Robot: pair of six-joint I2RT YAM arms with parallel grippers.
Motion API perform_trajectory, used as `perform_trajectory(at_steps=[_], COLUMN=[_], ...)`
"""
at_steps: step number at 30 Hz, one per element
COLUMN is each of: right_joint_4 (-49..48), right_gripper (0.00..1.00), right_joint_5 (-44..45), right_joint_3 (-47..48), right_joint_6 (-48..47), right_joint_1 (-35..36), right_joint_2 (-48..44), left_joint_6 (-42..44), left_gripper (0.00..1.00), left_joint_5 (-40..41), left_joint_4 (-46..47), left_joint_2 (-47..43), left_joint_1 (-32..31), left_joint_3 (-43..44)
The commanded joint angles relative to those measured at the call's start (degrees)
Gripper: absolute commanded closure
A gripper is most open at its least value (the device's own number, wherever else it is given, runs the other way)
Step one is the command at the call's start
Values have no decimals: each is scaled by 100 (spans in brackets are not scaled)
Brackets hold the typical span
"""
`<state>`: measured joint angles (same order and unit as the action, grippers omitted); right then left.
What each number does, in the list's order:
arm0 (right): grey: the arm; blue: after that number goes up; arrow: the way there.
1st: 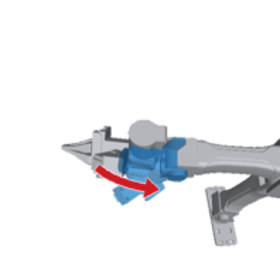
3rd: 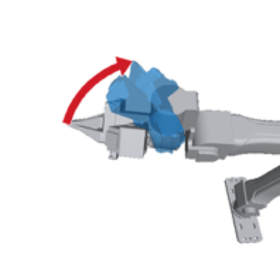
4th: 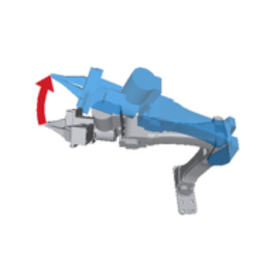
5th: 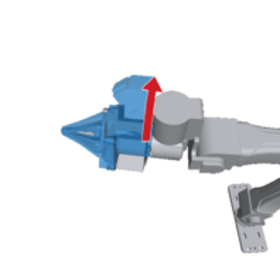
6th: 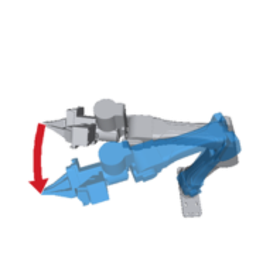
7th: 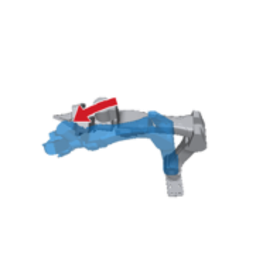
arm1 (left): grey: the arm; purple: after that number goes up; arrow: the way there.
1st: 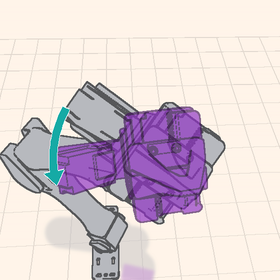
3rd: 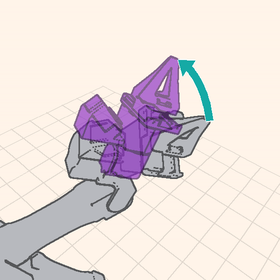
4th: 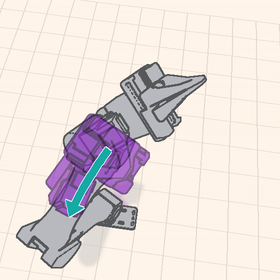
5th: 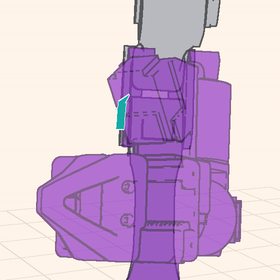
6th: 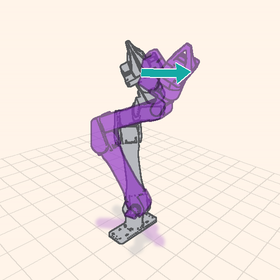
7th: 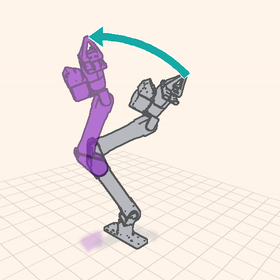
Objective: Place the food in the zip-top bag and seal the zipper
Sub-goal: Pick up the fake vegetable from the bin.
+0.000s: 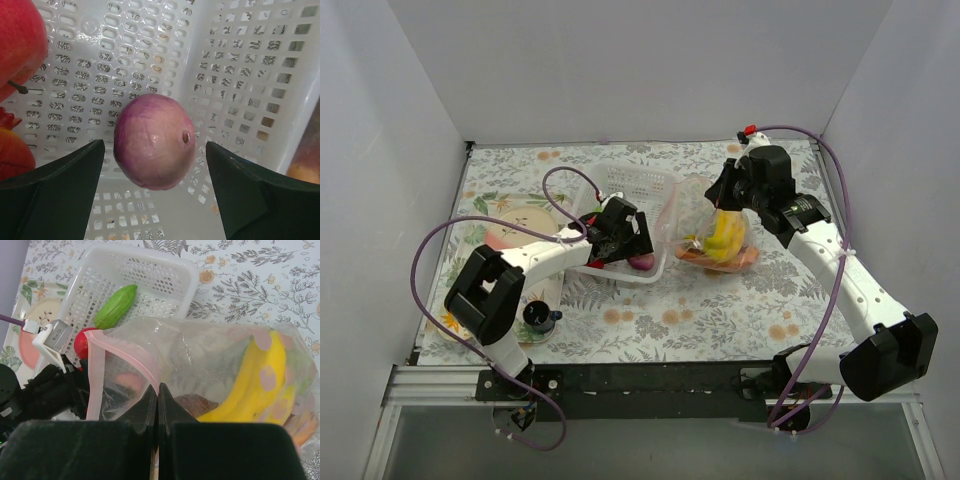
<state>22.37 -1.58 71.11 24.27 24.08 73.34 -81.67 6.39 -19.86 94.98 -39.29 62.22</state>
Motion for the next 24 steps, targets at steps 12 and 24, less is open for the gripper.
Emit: perform_trajectory(at_steps=[12,24], right_joint_4=[-216,-102], right_gripper=[99,99], right_joint_5=[-61,-61], right_joint_3=[219,350], right_joint_6=[86,69], right_joint_1=[1,9], right_joint_2=[-39,22], left_joint_6=[-78,555], left_gripper=[79,85], left_joint_5=[90,899], left_joint_4=[545,-492], left_joint_2=[-102,-1508], left_joint_1=[-18,237], left_joint_3=[-9,879])
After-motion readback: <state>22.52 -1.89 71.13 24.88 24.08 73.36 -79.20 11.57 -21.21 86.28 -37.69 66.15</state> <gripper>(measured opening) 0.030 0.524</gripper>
